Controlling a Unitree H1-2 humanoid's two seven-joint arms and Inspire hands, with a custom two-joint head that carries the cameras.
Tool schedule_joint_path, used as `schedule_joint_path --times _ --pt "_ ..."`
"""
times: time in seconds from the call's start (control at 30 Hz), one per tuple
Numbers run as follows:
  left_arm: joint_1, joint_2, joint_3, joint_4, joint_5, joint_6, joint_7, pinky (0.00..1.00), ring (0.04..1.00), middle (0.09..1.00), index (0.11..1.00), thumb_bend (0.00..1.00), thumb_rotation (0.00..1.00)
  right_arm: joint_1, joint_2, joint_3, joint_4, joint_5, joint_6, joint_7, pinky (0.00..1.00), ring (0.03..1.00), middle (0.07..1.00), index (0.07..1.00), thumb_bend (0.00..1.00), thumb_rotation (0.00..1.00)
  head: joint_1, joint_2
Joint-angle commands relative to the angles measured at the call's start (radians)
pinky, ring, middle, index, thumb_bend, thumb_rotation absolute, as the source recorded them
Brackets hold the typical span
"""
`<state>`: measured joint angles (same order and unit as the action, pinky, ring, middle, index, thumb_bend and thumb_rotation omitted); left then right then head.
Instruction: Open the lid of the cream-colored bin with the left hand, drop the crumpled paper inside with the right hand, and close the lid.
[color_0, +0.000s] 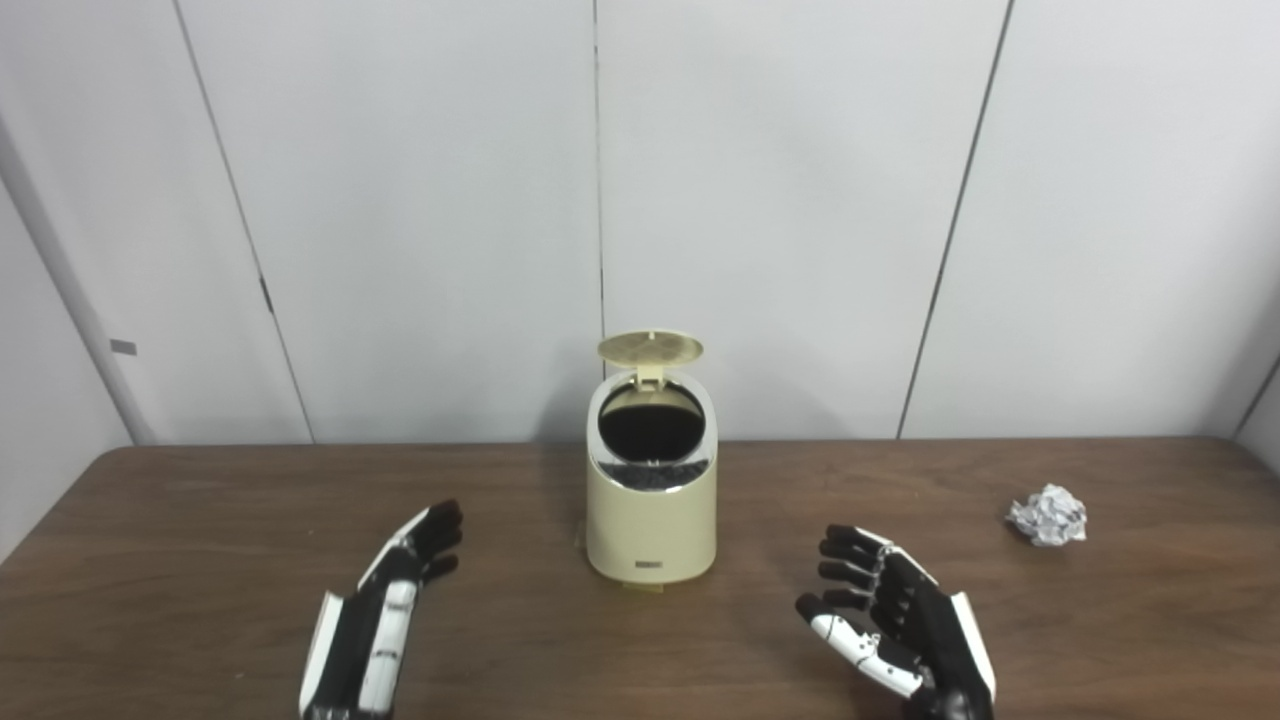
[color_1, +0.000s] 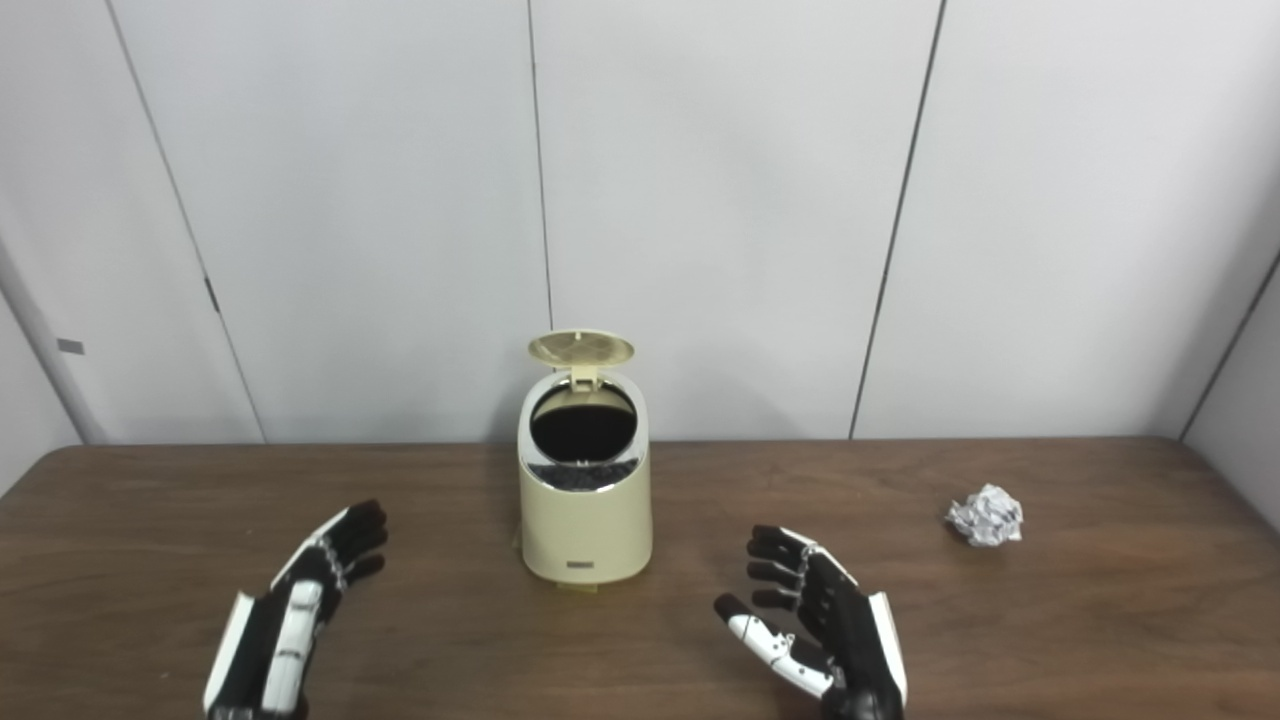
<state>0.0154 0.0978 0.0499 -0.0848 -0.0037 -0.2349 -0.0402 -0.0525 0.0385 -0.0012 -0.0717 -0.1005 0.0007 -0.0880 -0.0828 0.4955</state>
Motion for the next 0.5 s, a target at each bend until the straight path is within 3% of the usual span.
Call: schedule_joint_path --times 0.0,0.1,0.17,0.23,0.3,0.33,0.4,0.47 --pt "0.000 -0.011 0.004 0.006 -0.013 -0.068 0.010 0.81 0.857 0.878 0.891 0.39 0.90 -0.022 -0.005 0.000 -0.038 -0.006 -0.039 -0.001 0.61 0.706 0.729 0.710 0.41 0.16 -0.008 0.004" --pt "0.024 -0.024 0.006 0.025 -0.009 -0.082 0.017 0.81 0.857 0.880 0.884 0.38 0.88 -0.019 -0.009 0.003 -0.048 -0.015 -0.048 -0.006 0.61 0.710 0.733 0.710 0.41 0.17 -0.007 0.008" --pt "0.033 -0.026 0.010 0.037 -0.014 -0.090 0.016 0.83 0.857 0.876 0.877 0.36 0.86 -0.023 -0.034 0.017 -0.059 -0.092 -0.077 -0.022 0.60 0.700 0.723 0.705 0.42 0.19 -0.013 0.010" --pt "0.032 -0.027 0.015 0.038 -0.008 -0.083 0.022 0.82 0.853 0.872 0.871 0.38 0.83 -0.041 -0.093 0.043 -0.091 -0.273 -0.089 -0.050 0.57 0.678 0.708 0.710 0.45 0.31 -0.023 0.011" --pt "0.031 -0.028 0.019 0.038 0.006 -0.080 0.030 0.81 0.856 0.871 0.863 0.38 0.83 -0.061 -0.139 0.063 -0.113 -0.400 -0.094 -0.071 0.60 0.700 0.721 0.726 0.56 0.34 -0.032 0.012" --pt "0.031 -0.027 0.018 0.042 0.010 -0.086 0.030 0.80 0.857 0.871 0.862 0.38 0.83 -0.081 -0.179 0.075 -0.129 -0.495 -0.077 -0.067 0.61 0.704 0.724 0.729 0.58 0.34 -0.043 0.012" --pt "0.027 -0.023 0.015 0.055 0.010 -0.099 0.027 0.81 0.865 0.874 0.867 0.36 0.85 -0.124 -0.255 0.092 -0.152 -0.654 -0.020 -0.031 0.64 0.738 0.770 0.769 0.72 0.35 -0.067 0.014" --pt "0.024 -0.017 0.015 0.064 0.004 -0.109 0.024 0.81 0.868 0.875 0.866 0.35 0.85 -0.164 -0.316 0.097 -0.158 -0.735 0.023 0.019 0.65 0.769 0.807 0.800 0.79 0.37 -0.089 0.015"
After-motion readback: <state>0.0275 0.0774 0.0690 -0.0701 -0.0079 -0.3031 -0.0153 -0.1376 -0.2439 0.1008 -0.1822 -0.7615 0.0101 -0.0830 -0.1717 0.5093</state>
